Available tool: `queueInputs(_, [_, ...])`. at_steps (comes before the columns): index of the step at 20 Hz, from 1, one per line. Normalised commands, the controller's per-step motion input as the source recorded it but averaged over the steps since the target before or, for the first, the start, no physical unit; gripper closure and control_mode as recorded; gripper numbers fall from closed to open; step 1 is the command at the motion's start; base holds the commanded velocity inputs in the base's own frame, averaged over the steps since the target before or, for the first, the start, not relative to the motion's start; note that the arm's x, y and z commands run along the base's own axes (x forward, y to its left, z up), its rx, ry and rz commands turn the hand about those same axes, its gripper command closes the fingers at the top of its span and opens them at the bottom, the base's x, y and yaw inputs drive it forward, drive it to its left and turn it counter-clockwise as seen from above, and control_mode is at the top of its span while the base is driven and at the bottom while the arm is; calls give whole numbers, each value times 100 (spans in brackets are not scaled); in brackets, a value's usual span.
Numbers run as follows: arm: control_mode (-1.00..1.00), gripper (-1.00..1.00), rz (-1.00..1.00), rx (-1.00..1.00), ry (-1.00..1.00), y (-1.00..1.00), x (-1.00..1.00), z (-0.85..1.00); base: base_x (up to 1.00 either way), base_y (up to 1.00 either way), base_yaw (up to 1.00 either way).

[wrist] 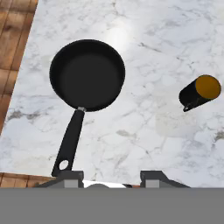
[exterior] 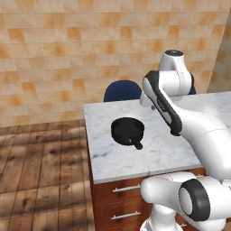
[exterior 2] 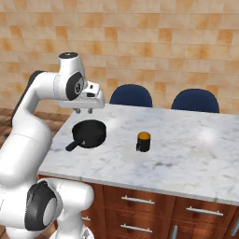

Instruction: Pick the mug and saucepan and place them in the sink. Then turn on the water.

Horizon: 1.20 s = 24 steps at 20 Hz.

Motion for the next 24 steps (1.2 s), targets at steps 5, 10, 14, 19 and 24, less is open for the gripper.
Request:
queueInputs(5, [-100,-100,-9,0,0,0,-6,-5,0,0,0])
queueInputs(10, [-100,-100,-22,4,0,0,-9,-15,0,0,0])
queueInputs(14, [-100,-100,-21,5,0,-1,-10,-15,0,0,0])
queueInputs(19, [-100,-100,-21,2,0,-21,-2,-31,0,0,0])
queueInputs(24, [-100,-100,-23,0,0,-68,1,-40,0,0,0])
